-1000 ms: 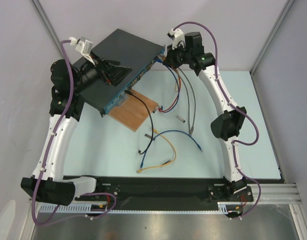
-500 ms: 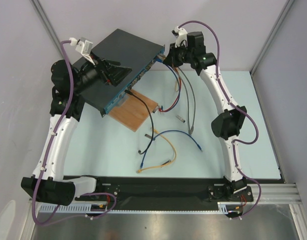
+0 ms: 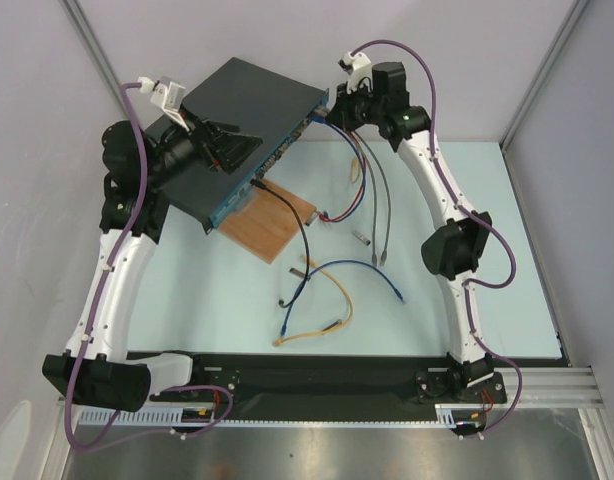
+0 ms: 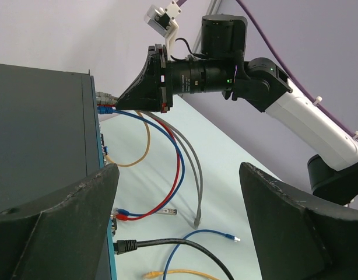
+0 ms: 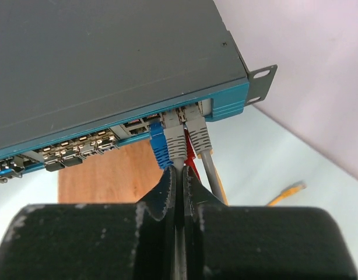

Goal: Insert the plug into the switch port
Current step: Insert the connector into the switch port, then pick up the connector from the center of the board.

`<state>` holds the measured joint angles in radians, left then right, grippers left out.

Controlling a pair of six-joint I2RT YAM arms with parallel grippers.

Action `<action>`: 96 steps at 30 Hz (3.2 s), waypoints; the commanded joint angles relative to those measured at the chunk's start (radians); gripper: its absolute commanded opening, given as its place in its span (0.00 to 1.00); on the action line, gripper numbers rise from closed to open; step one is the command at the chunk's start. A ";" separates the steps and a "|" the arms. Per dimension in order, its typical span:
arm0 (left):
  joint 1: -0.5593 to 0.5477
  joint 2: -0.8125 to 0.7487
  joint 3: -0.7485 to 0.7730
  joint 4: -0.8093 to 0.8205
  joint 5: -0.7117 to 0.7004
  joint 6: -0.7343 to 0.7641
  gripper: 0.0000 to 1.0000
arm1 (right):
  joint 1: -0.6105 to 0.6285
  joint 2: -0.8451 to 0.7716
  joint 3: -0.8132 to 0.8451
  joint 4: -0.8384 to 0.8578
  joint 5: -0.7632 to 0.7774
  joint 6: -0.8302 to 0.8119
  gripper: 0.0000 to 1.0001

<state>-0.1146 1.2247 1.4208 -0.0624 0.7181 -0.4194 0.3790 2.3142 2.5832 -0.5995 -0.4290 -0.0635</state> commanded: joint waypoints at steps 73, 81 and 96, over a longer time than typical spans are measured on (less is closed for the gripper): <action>0.016 -0.044 0.017 -0.042 0.040 0.050 0.89 | -0.055 -0.131 -0.156 0.069 -0.120 -0.088 0.00; 0.018 -0.054 0.018 -0.096 0.072 0.142 0.93 | -0.137 -0.352 -0.378 0.004 -0.260 -0.104 0.67; -0.280 -0.008 0.064 -0.605 0.130 0.897 0.92 | -0.177 -1.053 -1.323 -0.346 -0.085 -0.435 0.58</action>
<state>-0.2771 1.2201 1.4467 -0.4850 0.8356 0.1612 0.2031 1.2587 1.4036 -0.8440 -0.6376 -0.4664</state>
